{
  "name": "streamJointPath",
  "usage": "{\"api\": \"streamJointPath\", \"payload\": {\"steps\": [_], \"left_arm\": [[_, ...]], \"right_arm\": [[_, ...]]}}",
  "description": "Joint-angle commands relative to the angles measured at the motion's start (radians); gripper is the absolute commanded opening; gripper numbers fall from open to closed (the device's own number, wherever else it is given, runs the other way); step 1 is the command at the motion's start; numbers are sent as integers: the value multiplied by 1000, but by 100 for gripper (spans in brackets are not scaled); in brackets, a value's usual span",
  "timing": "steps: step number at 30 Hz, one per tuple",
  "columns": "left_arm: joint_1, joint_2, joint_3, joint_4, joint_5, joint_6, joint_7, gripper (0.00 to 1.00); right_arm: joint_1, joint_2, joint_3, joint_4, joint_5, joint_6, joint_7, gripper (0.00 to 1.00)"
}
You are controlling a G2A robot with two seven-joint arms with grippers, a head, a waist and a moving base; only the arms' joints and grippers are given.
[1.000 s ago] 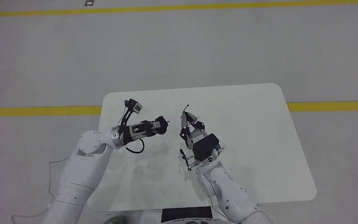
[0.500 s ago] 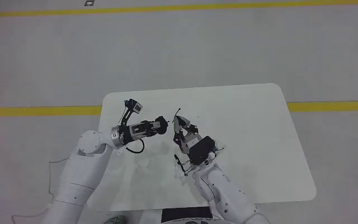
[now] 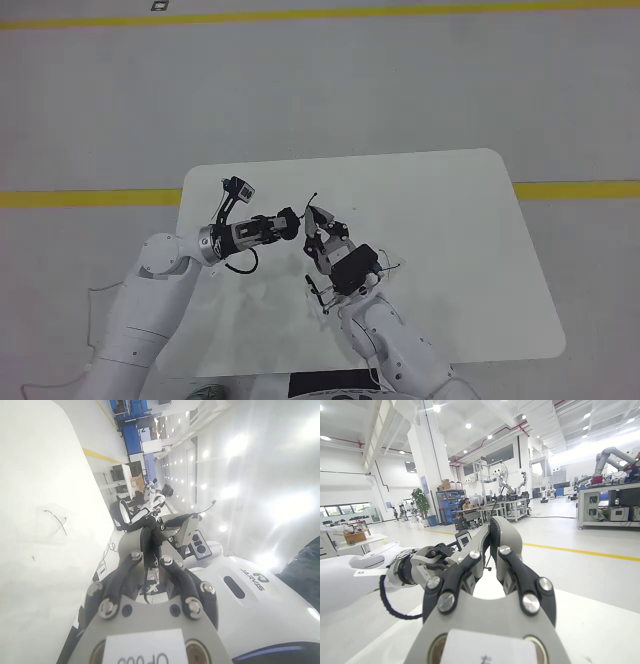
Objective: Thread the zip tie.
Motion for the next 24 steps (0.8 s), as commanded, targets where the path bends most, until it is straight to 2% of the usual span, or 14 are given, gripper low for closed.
{"api": "streamJointPath", "payload": {"steps": [1, 24], "left_arm": [[0, 0, 0, 0, 0, 0, 0, 0], [0, 0, 0, 0, 0, 0, 0, 0]], "right_arm": [[2, -1, -2, 4, 0, 3, -1, 0], [15, -7, 1, 36, -2, 14, -10, 0]]}}
